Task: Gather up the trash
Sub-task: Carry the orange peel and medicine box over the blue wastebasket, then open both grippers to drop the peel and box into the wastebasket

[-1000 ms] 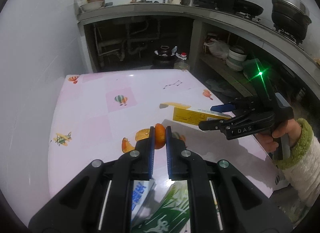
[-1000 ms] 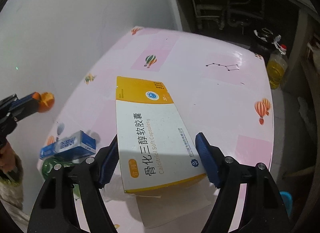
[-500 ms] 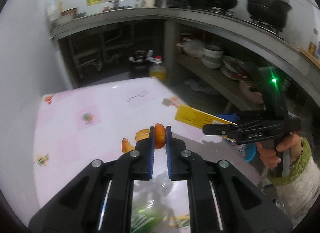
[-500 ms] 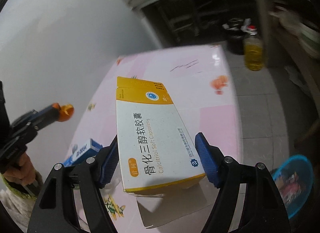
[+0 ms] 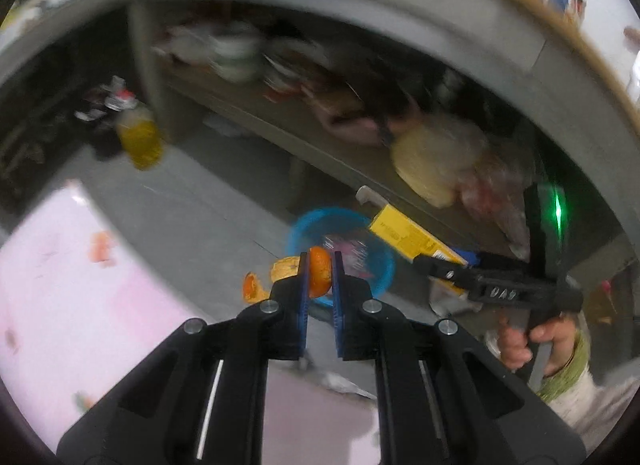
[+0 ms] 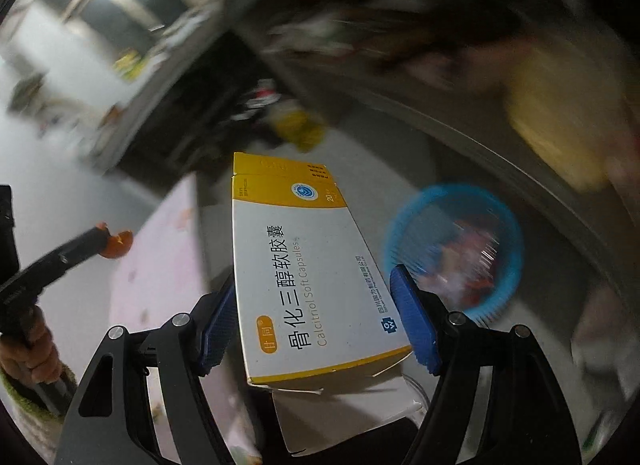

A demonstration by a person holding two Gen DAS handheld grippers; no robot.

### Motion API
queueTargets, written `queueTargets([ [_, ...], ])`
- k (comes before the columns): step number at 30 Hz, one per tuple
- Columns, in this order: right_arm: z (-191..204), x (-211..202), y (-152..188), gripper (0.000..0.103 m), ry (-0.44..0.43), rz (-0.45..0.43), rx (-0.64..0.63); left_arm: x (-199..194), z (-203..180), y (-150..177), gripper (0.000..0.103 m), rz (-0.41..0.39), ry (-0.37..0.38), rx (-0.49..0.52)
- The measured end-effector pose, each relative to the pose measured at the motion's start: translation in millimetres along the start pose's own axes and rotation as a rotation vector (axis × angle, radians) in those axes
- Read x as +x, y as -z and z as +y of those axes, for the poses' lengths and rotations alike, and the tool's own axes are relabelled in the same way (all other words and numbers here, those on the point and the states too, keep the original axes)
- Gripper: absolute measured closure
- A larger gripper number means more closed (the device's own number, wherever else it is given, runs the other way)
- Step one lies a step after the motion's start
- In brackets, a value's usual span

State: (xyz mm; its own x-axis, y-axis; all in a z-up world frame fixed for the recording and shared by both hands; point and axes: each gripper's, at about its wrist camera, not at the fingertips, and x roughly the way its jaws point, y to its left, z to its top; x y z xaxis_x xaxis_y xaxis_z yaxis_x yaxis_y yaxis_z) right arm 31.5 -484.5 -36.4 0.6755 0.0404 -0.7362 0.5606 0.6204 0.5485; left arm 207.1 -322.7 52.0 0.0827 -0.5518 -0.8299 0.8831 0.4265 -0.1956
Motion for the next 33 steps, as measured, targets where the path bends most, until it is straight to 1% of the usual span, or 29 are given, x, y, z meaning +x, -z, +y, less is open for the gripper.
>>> queueTargets([
  [2, -29.6, 10.9, 7.3, 0.032, 0.014, 0.017, 0.078, 43.4, -15.8, -13.7, 0.094, 0.087, 0.036, 0.01],
  [3, -47.7, 19.7, 10.7, 0.032, 0.03, 0.029, 0.129, 58.8, -22.1, -17.7, 0.094, 0.115, 0.043, 0.011],
  [4, -59.8, 27.5, 12.6, 0.032, 0.042, 0.039, 0.165, 79.3, -26.7, -22.6, 0.094, 0.153, 0.055, 0.002],
  [6, -86.8, 47.4, 16.6, 0.032, 0.036, 0.062, 0.251, 113.8, -33.1, -27.4, 0.094, 0.215, 0.074, -0.021],
  [11, -127.1, 93.0, 6.2, 0.031, 0.044, 0.09, 0.383, 184.0, -43.4, -37.5, 0.094, 0.304, 0.07, -0.059],
  [13, -138.6, 110.4, -1.3, 0.03, 0.06, 0.076, 0.415, 206.6, -46.0, -43.0, 0.093, 0.323, 0.066, -0.066],
  [14, -145.4, 117.7, -3.5, 0.028, 0.06, 0.06, 0.421, 217.4, -47.1, -47.3, 0.09, 0.324, 0.059, -0.066],
  [15, -145.5, 125.6, -4.7, 0.027, 0.058, 0.05, 0.423, 222.9, -45.7, -48.9, 0.08, 0.323, 0.06, -0.064],
  [16, -150.5, 138.6, -8.5, 0.026, 0.059, 0.046, 0.421, 231.2, -44.9, -52.9, 0.072, 0.324, 0.062, -0.062],
  [17, -151.6, 147.8, -11.8, 0.025, 0.065, 0.047, 0.416, 238.0, -44.5, -57.2, 0.055, 0.324, 0.052, -0.064],
  [18, -156.5, 161.2, -13.7, 0.025, 0.078, 0.049, 0.414, 243.5, -42.2, -59.4, 0.049, 0.318, 0.03, -0.071],
  [22, -170.9, 190.6, -7.7, 0.025, 0.096, 0.078, 0.429, 246.7, -31.7, -62.1, 0.047, 0.308, 0.023, -0.106],
  [24, -172.0, 187.9, -1.1, 0.025, 0.082, 0.074, 0.443, 239.1, -28.6, -61.9, 0.046, 0.291, 0.025, -0.105],
  [26, -169.8, 184.1, 3.8, 0.025, 0.079, 0.064, 0.428, 230.4, -30.0, -61.3, 0.044, 0.271, 0.011, -0.085],
  [28, -164.7, 180.4, 8.8, 0.025, 0.086, 0.06, 0.407, 214.2, -30.9, -59.9, 0.043, 0.243, -0.001, -0.068],
  [33, -145.4, 150.0, 23.1, 0.025, 0.088, 0.047, 0.351, 162.1, -27.2, -53.7, 0.041, 0.18, -0.012, -0.062],
])
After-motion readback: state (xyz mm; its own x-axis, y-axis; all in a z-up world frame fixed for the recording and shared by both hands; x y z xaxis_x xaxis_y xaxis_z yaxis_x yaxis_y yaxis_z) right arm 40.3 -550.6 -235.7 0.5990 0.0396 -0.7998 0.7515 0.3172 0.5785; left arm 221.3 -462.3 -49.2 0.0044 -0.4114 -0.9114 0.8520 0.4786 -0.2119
